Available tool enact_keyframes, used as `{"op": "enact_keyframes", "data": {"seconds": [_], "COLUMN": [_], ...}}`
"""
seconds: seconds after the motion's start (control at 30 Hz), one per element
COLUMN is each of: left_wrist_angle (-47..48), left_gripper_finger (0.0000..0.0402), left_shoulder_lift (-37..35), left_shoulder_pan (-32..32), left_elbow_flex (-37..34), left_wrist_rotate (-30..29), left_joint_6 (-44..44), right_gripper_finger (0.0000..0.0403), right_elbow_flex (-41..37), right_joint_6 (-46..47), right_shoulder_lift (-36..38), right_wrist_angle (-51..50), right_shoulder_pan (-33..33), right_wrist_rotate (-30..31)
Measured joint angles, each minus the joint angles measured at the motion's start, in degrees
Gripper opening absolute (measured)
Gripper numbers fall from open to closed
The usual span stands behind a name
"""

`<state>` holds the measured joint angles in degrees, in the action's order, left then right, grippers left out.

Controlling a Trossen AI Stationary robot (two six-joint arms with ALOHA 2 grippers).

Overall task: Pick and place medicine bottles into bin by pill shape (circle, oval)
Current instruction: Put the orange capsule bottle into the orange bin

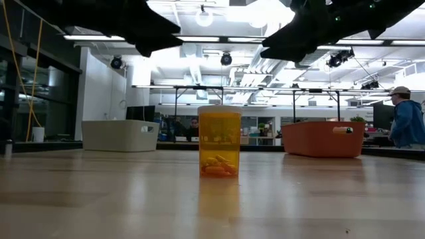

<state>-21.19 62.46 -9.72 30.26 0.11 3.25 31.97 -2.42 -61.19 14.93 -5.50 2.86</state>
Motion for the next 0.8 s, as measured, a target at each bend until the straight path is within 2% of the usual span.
{"op": "enact_keyframes", "data": {"seconds": [0.2,0.53,0.7,0.8], "left_wrist_angle": [-0.4,-3.06,-3.11,-2.58], "left_gripper_finger": [0.0245,0.0245,0.0245,0.0245], "left_shoulder_lift": [-0.59,-1.06,-3.12,-4.17], "left_shoulder_pan": [0.04,0.63,1.42,1.6], "left_elbow_flex": [0.0,0.02,0.0,-0.01], "left_wrist_rotate": [-7.88,-6.67,-7.09,-7.27], "left_joint_6": [-0.05,-1.07,-0.68,-1.07], "right_gripper_finger": [0.0282,0.0282,0.0282,0.0282], "right_elbow_flex": [0.0,0.0,2.6,5.62], "right_joint_6": [0.01,6.68,9.94,9.81], "right_shoulder_lift": [0.0,0.0,-2.57,-8.39], "right_wrist_angle": [-0.01,-0.04,0.0,-1.16], "right_shoulder_pan": [0.0,0.97,6.52,11.97], "right_wrist_rotate": [-0.01,-0.03,0.32,1.39]}}
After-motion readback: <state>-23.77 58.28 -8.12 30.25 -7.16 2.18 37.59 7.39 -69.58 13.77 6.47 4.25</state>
